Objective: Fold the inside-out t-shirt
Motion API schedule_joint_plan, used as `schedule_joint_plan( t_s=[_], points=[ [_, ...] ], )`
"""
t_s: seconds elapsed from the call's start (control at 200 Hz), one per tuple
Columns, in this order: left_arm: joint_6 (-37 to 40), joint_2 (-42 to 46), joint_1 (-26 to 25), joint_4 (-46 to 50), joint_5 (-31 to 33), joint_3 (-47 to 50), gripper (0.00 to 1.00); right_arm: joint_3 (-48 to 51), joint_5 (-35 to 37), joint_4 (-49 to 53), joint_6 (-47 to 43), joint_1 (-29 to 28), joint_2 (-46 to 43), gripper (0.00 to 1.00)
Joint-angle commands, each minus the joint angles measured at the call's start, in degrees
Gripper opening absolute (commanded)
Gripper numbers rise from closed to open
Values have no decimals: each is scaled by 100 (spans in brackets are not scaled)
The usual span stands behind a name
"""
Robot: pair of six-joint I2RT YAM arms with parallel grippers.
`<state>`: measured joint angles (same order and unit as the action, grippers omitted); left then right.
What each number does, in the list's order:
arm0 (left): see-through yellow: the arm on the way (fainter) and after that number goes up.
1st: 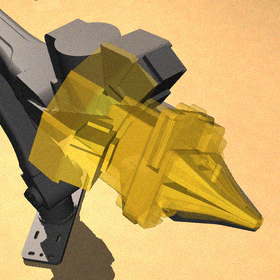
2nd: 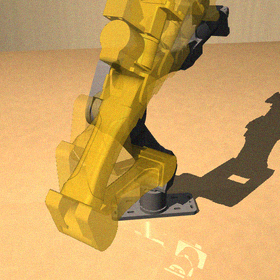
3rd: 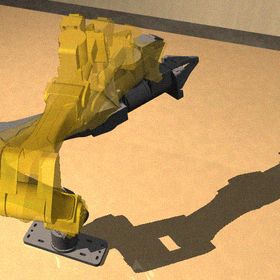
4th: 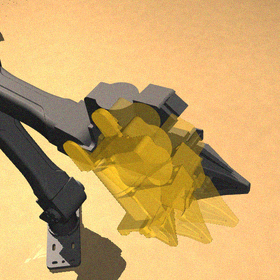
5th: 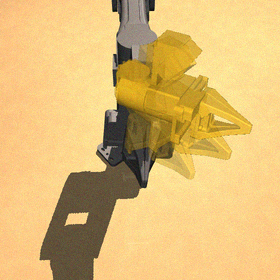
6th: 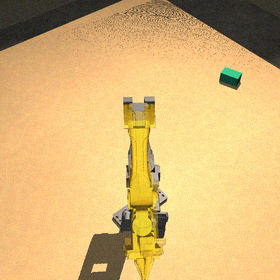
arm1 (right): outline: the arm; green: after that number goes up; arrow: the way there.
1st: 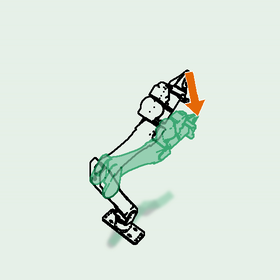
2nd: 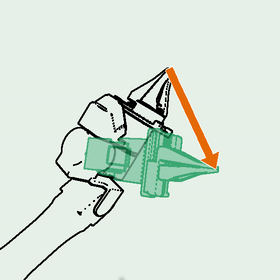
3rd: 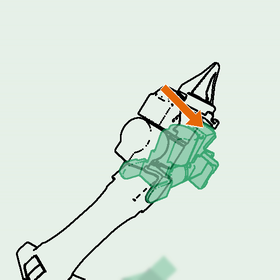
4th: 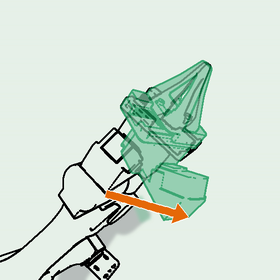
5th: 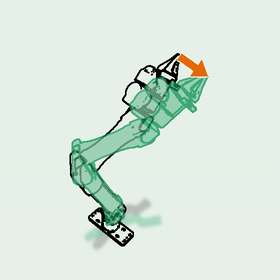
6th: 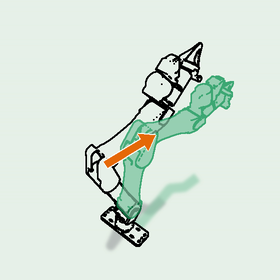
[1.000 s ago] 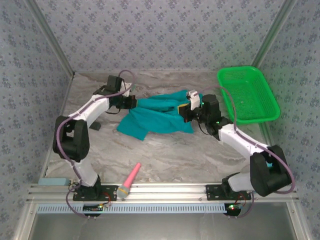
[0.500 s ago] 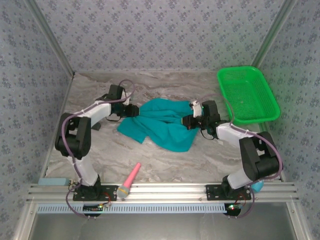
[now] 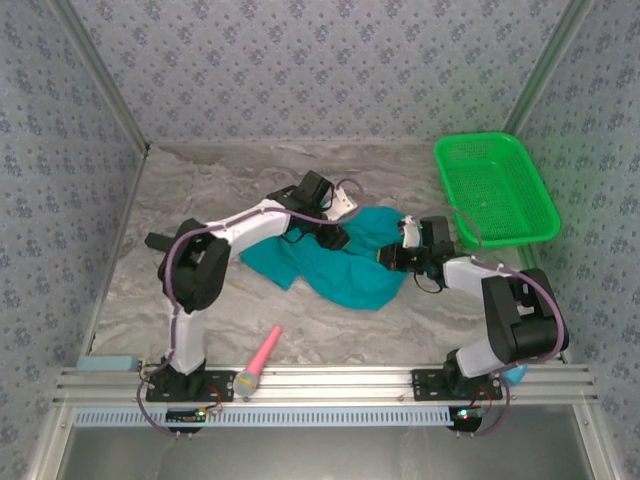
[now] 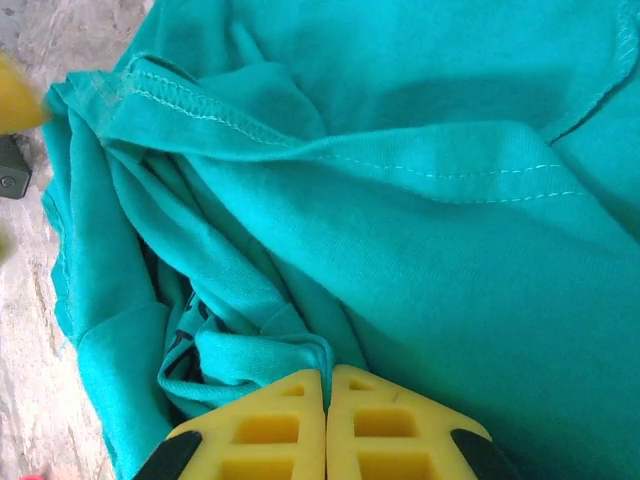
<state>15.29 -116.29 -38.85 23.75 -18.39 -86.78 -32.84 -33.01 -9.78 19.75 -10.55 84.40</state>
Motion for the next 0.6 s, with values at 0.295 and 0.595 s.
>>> schedule_joint_plan(
  t_s=[0.295,0.595],
  points=[
    [-411,-545,260,798,190,-1364,0,-410,-268,711,20,157,-597,0],
    [-4102,1667,1549,240,-1663,151,0,-824,452,2354,289,135,-2454,0]
  ],
)
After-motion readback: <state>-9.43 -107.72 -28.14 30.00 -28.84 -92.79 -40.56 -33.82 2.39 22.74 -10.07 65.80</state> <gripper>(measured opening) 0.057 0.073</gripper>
